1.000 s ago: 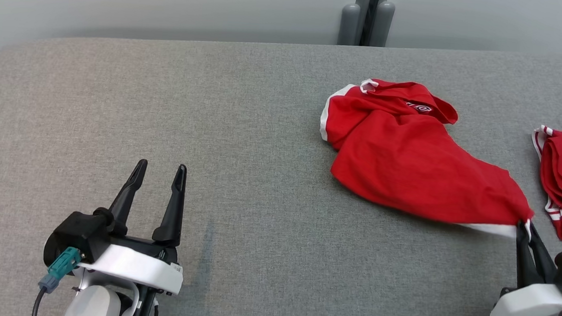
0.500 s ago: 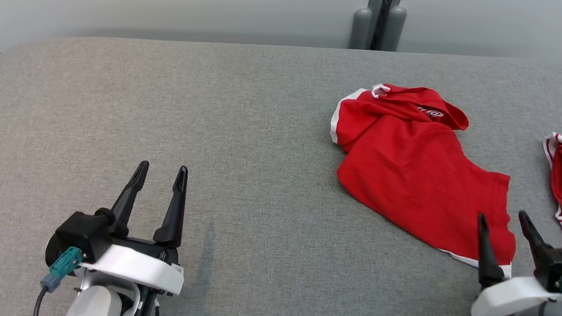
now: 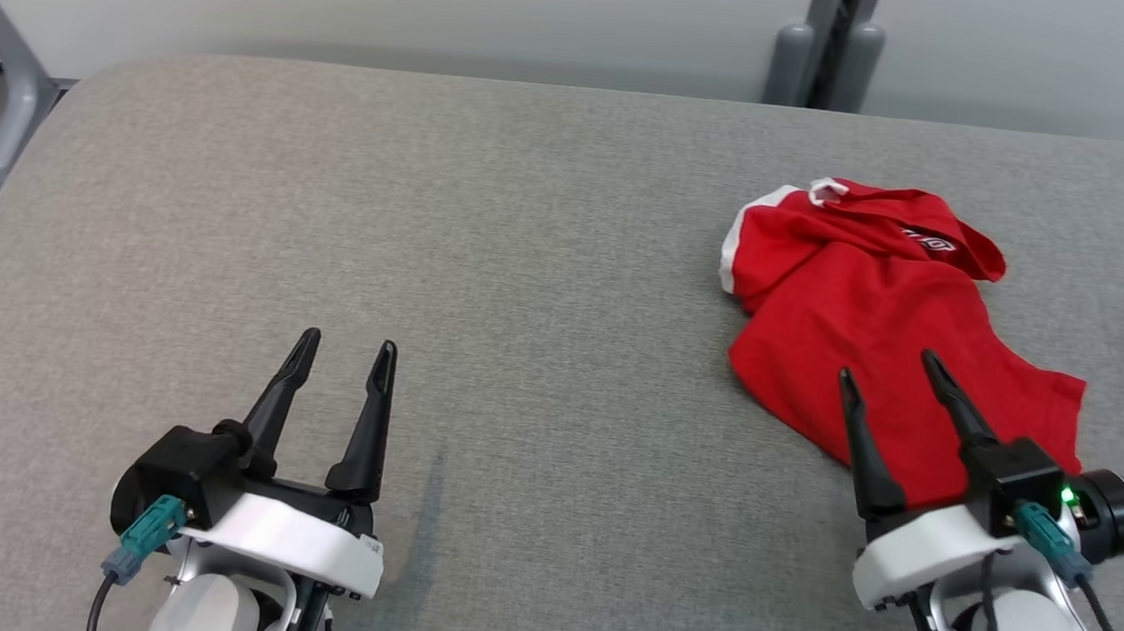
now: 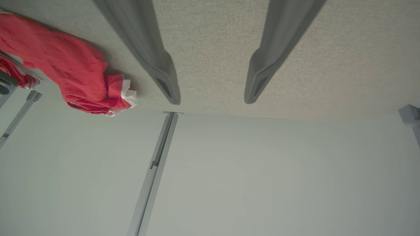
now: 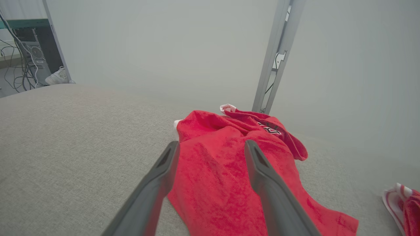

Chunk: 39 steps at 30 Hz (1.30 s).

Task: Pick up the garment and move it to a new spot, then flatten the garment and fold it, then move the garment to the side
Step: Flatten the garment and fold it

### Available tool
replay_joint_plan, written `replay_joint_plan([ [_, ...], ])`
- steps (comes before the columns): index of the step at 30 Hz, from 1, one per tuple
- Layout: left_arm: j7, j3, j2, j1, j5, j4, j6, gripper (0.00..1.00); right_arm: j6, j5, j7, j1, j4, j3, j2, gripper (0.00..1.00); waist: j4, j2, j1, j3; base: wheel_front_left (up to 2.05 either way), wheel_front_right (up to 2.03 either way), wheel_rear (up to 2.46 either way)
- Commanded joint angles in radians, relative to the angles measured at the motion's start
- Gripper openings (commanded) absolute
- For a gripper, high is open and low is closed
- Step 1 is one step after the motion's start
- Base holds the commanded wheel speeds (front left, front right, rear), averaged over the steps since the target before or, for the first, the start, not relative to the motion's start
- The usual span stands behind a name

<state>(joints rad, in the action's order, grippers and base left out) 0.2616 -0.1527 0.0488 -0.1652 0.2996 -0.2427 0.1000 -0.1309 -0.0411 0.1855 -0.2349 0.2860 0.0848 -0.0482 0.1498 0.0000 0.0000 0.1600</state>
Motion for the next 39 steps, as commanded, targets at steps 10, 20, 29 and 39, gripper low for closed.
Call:
replay_joint_plan([
  [10, 0.003, -0.043, 0.004, -0.021, 0.032, 0.007, -0.012, 1.00, 0.000, -0.053, -0.086, -0.175, 0.068, 0.059, -0.037, 1.00, 0.086, 0.0000, 0.0000, 0.044, 0.00, 0.00, 0.00],
  [20, 0.003, -0.104, 0.004, -0.053, 0.080, 0.003, -0.029, 1.00, 0.000, 0.076, -0.274, -0.436, 0.317, 0.228, -0.218, 1.00, 0.182, 0.0000, 0.0000, 0.093, 0.00, 0.00, 0.00],
  [29, 0.003, -0.128, 0.004, -0.042, 0.107, 0.004, -0.045, 1.00, 0.000, 0.138, -0.354, -0.581, 0.512, 0.347, -0.301, 1.00, 0.244, 0.0000, 0.0000, 0.097, 0.00, 0.00, 0.00],
  [39, 0.003, -0.142, 0.004, -0.062, 0.116, 0.017, -0.048, 1.00, 0.000, 0.194, -0.441, -0.673, 0.659, 0.445, -0.325, 0.18, 0.268, 0.0000, 0.0000, 0.122, 0.00, 0.00, 0.00],
])
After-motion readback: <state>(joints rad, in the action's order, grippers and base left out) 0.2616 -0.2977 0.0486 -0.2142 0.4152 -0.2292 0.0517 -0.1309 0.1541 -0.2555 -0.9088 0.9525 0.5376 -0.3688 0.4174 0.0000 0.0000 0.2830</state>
